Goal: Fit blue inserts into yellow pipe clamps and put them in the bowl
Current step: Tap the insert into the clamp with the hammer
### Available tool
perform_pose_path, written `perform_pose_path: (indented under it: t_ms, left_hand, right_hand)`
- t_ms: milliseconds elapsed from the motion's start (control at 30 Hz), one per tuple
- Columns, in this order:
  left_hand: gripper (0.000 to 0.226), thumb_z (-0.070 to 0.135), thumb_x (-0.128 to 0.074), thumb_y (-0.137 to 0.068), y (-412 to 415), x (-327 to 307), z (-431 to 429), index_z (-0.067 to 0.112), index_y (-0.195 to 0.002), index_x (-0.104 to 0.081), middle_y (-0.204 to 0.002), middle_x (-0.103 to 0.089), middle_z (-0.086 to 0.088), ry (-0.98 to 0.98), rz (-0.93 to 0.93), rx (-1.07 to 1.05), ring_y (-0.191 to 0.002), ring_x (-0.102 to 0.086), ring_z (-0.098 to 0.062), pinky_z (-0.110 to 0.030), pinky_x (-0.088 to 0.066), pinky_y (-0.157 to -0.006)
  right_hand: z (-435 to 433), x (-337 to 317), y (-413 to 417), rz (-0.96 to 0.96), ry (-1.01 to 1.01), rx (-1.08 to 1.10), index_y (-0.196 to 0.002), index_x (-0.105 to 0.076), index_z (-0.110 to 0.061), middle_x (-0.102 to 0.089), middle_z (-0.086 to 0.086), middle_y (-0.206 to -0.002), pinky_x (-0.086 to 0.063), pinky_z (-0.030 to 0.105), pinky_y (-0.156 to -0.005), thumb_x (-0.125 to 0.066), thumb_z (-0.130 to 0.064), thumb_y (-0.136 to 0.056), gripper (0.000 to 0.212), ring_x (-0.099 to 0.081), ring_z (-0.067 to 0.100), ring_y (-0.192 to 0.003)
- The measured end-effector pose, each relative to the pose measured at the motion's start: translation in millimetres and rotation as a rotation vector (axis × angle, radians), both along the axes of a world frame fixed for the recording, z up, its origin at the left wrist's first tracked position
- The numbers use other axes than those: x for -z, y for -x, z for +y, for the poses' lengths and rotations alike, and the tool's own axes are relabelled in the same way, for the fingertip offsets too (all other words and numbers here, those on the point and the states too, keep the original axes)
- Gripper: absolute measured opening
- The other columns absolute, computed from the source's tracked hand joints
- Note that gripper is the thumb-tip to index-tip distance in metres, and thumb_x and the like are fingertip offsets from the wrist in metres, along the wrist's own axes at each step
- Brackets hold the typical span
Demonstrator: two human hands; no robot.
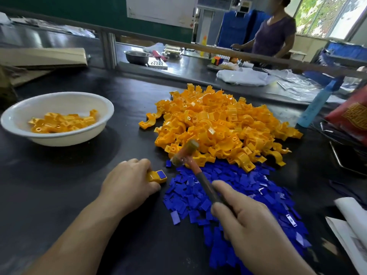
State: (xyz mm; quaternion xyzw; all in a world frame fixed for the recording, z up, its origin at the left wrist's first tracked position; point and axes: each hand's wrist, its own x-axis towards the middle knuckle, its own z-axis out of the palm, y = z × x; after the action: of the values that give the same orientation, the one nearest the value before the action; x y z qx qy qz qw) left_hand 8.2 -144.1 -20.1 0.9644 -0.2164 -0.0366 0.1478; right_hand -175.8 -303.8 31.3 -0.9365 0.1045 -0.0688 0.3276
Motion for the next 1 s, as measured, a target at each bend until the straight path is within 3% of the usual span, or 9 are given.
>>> perform_pose_path:
  t_ms: [67, 133, 267, 433, 567, 700, 833, 900, 1000]
  left_hand:
    - [0.03, 0.058, -0.067, -0.078, -1.6, 0.3, 0.2, 0.038, -0.095, -0.052, -0.089, -0.05, 0.013, 0.005, 0.014, -0.005, -0.087, -0.049, -0.01, -0.029, -0.04, -0.064]
    - [0.03, 0.057, -0.068, -0.077, -3.0, 1.2, 0.2, 0.037, -0.093, -0.052, -0.088, -0.05, 0.012, 0.006, 0.017, -0.01, -0.086, -0.049, -0.01, -0.029, -0.041, -0.064]
    - [0.03, 0.056, -0.07, -0.075, -3.2, 1.9, -0.7, 0.033, -0.088, -0.054, -0.087, -0.053, 0.01, 0.032, -0.005, -0.017, -0.083, -0.05, -0.01, -0.031, -0.045, -0.065]
    - [0.033, 0.056, -0.07, -0.075, -3.3, 3.1, -0.2, 0.033, -0.093, -0.055, -0.089, -0.053, 0.01, 0.036, -0.013, -0.012, -0.087, -0.051, -0.012, -0.031, -0.044, -0.066]
    - [0.036, 0.056, -0.07, -0.076, -4.0, 4.2, 0.5, 0.034, -0.1, -0.054, -0.094, -0.054, 0.01, 0.036, 0.006, -0.016, -0.09, -0.052, -0.013, -0.031, -0.048, -0.07]
    - [0.035, 0.056, -0.07, -0.075, -3.0, 2.7, 0.4, 0.033, -0.096, -0.055, -0.089, -0.052, 0.011, 0.04, -0.002, -0.019, -0.087, -0.051, -0.012, -0.03, -0.042, -0.064]
    - [0.036, 0.057, -0.07, -0.075, -4.1, 1.0, 0.9, 0.034, -0.099, -0.055, -0.092, -0.052, 0.01, 0.025, 0.023, -0.024, -0.089, -0.051, -0.013, -0.032, -0.048, -0.069]
    - [0.038, 0.057, -0.07, -0.076, -3.8, 1.4, 1.2, 0.034, -0.102, -0.055, -0.094, -0.052, 0.011, 0.023, 0.039, -0.028, -0.091, -0.051, -0.013, -0.033, -0.05, -0.072]
    - [0.04, 0.058, -0.069, -0.077, -3.2, 3.0, 0.9, 0.034, -0.105, -0.054, -0.096, -0.053, 0.011, 0.014, 0.045, -0.04, -0.091, -0.051, -0.012, -0.032, -0.05, -0.072]
  right_hand:
    - [4.0, 5.5, -6.8, -0.162, 0.066, 0.033, -0.129, -0.042, -0.052, -0.057, -0.021, -0.081, -0.043, 0.012, -0.071, -0.05, -0.034, -0.095, 0.039, -0.055, -0.006, -0.083]
    - [9.9, 10.2, -12.8, -0.202, 0.172, 0.01, -0.14, -0.033, -0.043, -0.056, -0.021, -0.093, -0.046, 0.015, -0.074, -0.046, -0.036, -0.096, 0.046, -0.056, -0.001, -0.089]
    - [12.6, 13.2, -24.3, 0.11, 0.306, -0.14, -0.126, -0.031, -0.037, -0.055, -0.009, -0.099, -0.049, 0.031, -0.078, -0.036, -0.033, -0.101, 0.026, -0.056, 0.012, -0.087]
    - [0.7, 5.4, -28.1, 0.061, 0.213, -0.097, -0.115, -0.037, -0.044, -0.056, -0.01, -0.085, -0.049, 0.029, -0.067, -0.042, -0.037, -0.098, 0.019, -0.055, 0.007, -0.076]
    - [13.3, 12.8, -33.8, -0.101, 0.255, -0.053, -0.125, -0.024, -0.047, -0.057, -0.012, -0.093, -0.053, 0.032, -0.071, -0.039, -0.039, -0.098, 0.033, -0.057, 0.007, -0.079]
    - [13.7, 21.9, -41.1, 0.047, 0.346, -0.09, -0.137, -0.025, -0.038, -0.057, -0.009, -0.103, -0.053, 0.035, -0.077, -0.034, -0.037, -0.1, 0.038, -0.059, 0.014, -0.087]
    - [-1.8, 8.4, -29.7, 0.061, 0.194, -0.082, -0.111, -0.038, -0.052, -0.057, -0.014, -0.083, -0.047, 0.022, -0.061, -0.043, -0.038, -0.098, 0.02, -0.054, 0.003, -0.074]
    - [-7.7, 5.9, -14.5, 0.001, 0.173, -0.038, -0.101, -0.038, -0.062, -0.056, -0.026, -0.089, -0.044, 0.015, -0.063, -0.05, -0.036, -0.094, 0.03, -0.053, -0.007, -0.08]
    - [-26.2, 10.0, 9.7, -0.141, 0.291, 0.14, -0.114, -0.052, -0.052, -0.057, -0.021, -0.065, -0.036, 0.012, -0.042, -0.067, -0.024, -0.083, 0.045, -0.058, -0.009, -0.072]
